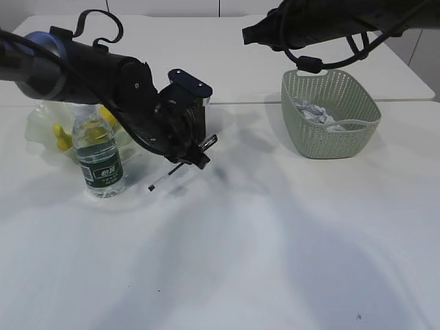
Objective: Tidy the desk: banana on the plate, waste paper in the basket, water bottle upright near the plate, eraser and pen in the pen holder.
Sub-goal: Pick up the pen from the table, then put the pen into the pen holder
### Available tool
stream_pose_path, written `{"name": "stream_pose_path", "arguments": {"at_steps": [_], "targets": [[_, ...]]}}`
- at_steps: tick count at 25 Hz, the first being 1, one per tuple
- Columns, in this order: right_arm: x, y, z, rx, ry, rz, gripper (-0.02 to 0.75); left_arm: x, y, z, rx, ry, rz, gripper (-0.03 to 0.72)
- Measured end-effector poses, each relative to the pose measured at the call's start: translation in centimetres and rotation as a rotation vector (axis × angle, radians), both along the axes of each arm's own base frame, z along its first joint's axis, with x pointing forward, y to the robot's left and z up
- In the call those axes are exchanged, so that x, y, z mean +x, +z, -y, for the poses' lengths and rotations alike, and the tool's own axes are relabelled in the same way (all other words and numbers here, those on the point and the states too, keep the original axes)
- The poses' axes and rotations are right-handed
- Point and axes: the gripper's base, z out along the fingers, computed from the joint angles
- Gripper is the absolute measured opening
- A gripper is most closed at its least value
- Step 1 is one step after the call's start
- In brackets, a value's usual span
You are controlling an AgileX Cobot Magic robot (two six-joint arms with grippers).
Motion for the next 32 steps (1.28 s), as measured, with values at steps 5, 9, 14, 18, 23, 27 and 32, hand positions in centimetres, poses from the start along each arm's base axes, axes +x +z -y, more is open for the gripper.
{"name": "stream_pose_path", "arguments": {"at_steps": [5,9,14,18,23,27,32], "targets": [[0.0,0.0,0.0,0.000,0.000,0.000,-0.016,0.3,1.4,0.2,-0.045,0.010,0.068,0.028],[0.0,0.0,0.0,0.000,0.000,0.000,-0.016,0.4,2.8,0.2,-0.081,0.017,0.125,0.028],[0.0,0.0,0.0,0.000,-0.001,0.002,-0.016,0.7,5.4,0.3,-0.144,0.025,0.246,0.028],[0.0,0.0,0.0,0.001,-0.002,0.004,-0.016,1.0,6.5,0.4,-0.182,0.030,0.321,0.028],[0.0,0.0,0.0,-0.005,-0.001,0.006,-0.016,1.3,7.1,0.5,-0.217,0.037,0.391,0.028],[0.0,0.0,0.0,-0.011,0.001,0.008,-0.016,1.6,7.7,0.5,-0.249,0.044,0.454,0.028],[0.0,0.0,0.0,-0.015,0.002,0.009,-0.016,2.0,8.6,0.6,-0.303,0.055,0.561,0.027]]}}
